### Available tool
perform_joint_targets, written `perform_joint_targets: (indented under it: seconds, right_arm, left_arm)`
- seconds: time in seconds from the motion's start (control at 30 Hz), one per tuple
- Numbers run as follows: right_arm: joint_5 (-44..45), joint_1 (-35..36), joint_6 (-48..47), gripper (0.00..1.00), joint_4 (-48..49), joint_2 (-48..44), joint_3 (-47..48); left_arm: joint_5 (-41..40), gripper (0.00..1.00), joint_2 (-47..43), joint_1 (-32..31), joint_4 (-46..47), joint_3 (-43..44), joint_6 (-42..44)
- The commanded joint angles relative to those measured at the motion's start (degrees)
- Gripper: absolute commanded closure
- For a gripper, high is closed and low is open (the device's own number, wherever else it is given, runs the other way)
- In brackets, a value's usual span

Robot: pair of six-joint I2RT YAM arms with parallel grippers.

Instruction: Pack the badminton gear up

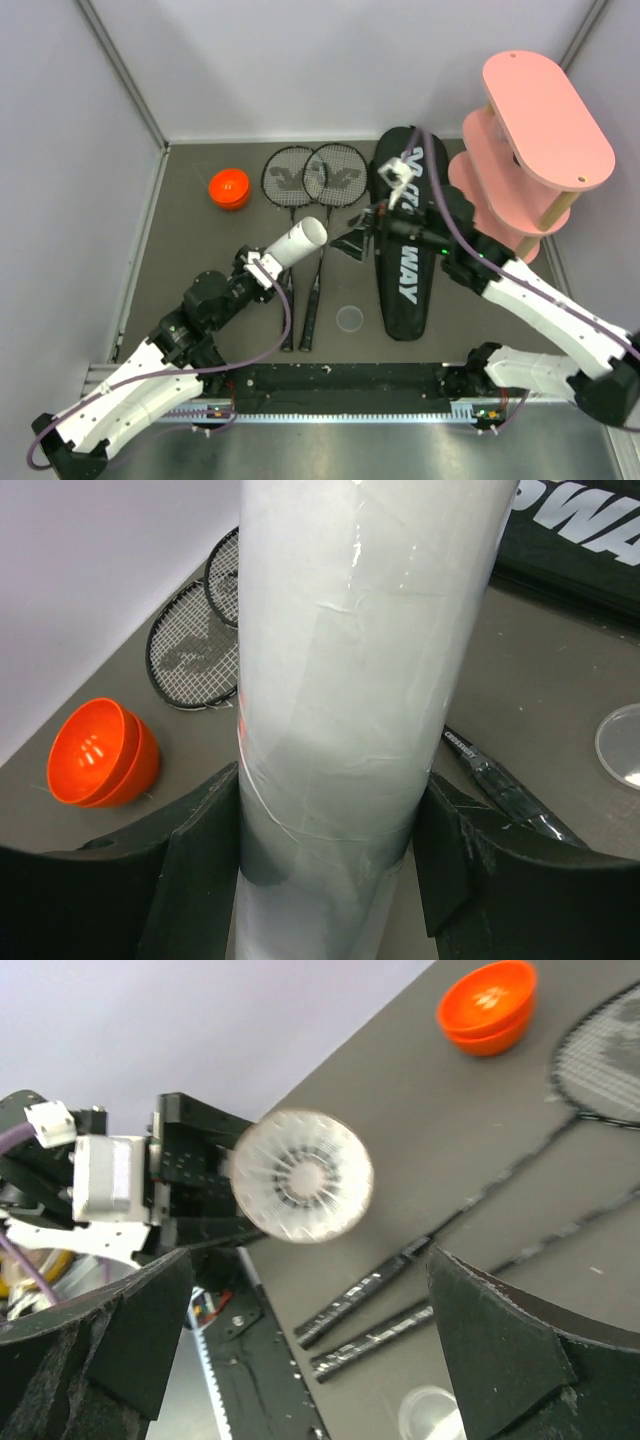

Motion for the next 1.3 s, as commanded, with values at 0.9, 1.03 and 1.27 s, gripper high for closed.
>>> perform_joint_targets:
  seconds: [0.9, 1.03, 1.27]
  right_arm:
    - [29.9, 20.9, -2.2, 0.54, -13.5, 22.3, -10.3]
    - [28.0, 21.0, -2.0, 0.65, -12.8, 23.9, -9.6]
    - [24.2, 21.6, -1.2, 0.64, -11.0, 25.1, -11.1]
  left_arm:
    - [-5.8, 1.0, -4.3, -0.3, 5.9, 1.7, -0.1]
    - [-5.5, 1.0, -4.3, -0.2, 6.0, 1.6, -0.1]
    - [-5.6, 1.0, -4.2, -0.2, 6.1, 1.6, -0.1]
